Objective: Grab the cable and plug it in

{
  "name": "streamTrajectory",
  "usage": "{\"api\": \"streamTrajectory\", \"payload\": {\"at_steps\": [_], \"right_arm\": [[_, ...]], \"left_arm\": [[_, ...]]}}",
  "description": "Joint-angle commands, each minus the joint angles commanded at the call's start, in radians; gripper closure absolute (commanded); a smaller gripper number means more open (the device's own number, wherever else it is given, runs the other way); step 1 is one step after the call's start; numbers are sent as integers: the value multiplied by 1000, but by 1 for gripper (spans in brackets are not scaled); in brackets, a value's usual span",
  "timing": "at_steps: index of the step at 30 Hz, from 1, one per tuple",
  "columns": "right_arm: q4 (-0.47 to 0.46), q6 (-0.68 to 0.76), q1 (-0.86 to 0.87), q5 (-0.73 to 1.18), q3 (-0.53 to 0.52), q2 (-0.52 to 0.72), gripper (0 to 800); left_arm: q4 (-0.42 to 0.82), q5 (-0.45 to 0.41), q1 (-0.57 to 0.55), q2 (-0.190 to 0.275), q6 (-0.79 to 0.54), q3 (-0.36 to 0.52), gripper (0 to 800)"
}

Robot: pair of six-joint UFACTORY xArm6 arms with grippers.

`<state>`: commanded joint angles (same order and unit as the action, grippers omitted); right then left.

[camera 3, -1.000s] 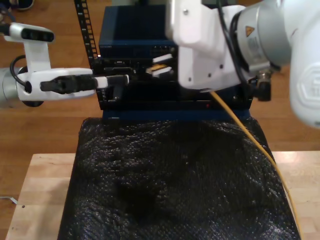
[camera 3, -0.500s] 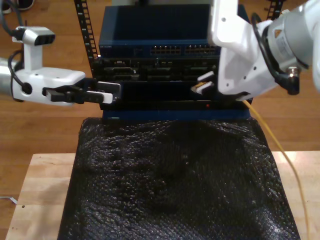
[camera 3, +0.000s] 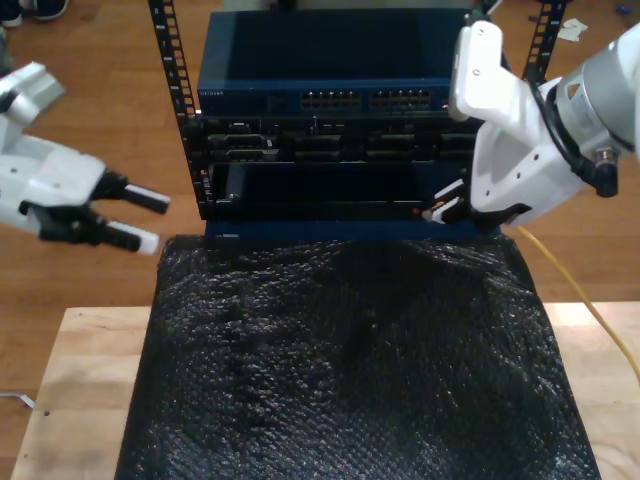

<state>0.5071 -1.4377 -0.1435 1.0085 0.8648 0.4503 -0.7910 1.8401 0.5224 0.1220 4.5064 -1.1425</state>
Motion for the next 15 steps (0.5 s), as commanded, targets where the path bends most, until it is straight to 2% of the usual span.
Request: {"api": "streamTrajectory", "payload": {"at_steps": [6, 15], "right_arm": [[-14, 0, 6, 0, 0, -28, 800], [-20, 0, 6, 0, 2, -60, 800]], "left_arm": [[173, -11, 41, 23, -86, -26, 5], [384, -9, 114, 81, -250, -5, 3]]}}
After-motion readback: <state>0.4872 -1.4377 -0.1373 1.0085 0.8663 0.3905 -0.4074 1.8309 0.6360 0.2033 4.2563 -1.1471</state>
